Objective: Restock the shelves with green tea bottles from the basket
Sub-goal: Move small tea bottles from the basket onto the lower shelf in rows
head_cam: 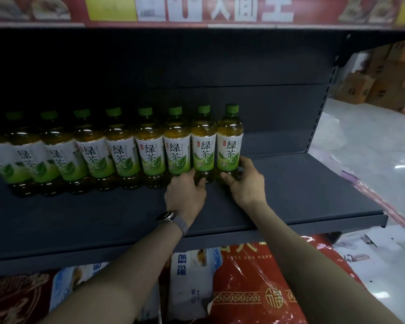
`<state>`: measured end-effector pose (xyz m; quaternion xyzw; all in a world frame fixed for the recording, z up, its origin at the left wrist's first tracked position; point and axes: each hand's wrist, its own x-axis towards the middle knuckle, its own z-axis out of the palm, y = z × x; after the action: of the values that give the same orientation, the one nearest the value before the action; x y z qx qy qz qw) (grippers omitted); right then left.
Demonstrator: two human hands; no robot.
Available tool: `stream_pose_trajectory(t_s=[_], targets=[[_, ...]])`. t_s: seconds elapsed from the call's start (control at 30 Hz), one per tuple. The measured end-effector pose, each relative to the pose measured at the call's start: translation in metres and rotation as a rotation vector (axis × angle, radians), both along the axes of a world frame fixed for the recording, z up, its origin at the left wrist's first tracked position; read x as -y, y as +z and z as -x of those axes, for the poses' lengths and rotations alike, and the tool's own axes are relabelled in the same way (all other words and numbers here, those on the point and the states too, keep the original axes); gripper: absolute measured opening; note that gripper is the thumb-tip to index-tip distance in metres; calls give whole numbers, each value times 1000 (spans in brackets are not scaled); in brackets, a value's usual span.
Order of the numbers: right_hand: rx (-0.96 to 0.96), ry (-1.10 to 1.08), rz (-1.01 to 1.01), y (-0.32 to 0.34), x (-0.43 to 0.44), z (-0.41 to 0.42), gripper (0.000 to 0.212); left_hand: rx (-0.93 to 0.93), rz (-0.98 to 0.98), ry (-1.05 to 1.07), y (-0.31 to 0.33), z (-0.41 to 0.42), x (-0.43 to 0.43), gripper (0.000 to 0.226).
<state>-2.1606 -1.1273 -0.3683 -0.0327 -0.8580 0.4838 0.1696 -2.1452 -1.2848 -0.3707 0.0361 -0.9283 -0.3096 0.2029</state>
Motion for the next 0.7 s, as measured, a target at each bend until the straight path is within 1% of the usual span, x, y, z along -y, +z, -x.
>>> stream_pose_trajectory(t_s=[0.07,0.17,0.27,0.37,0.47,0.57,0.7], targets=[[20,-4,-6,6,3,-4,52,57,-37,-40,6,-3,3,24],[92,-51,88,19,11,-16,41,178,-56,-124,14,-7,14,26],[113,-66,77,29,23,-34,39,236,-44,-192,24,-22,27,28],[99,-47,40,38,35,-60,35,252,-24,-213,37,-49,41,40],[132,54,-80,43,48,-95,28,255,43,-210,46,-87,59,42],[158,145,-219,38,62,-135,30,238,119,-190,48,-133,81,39],[168,244,-382,19,84,-182,31,298,194,-192,41,-198,110,31]])
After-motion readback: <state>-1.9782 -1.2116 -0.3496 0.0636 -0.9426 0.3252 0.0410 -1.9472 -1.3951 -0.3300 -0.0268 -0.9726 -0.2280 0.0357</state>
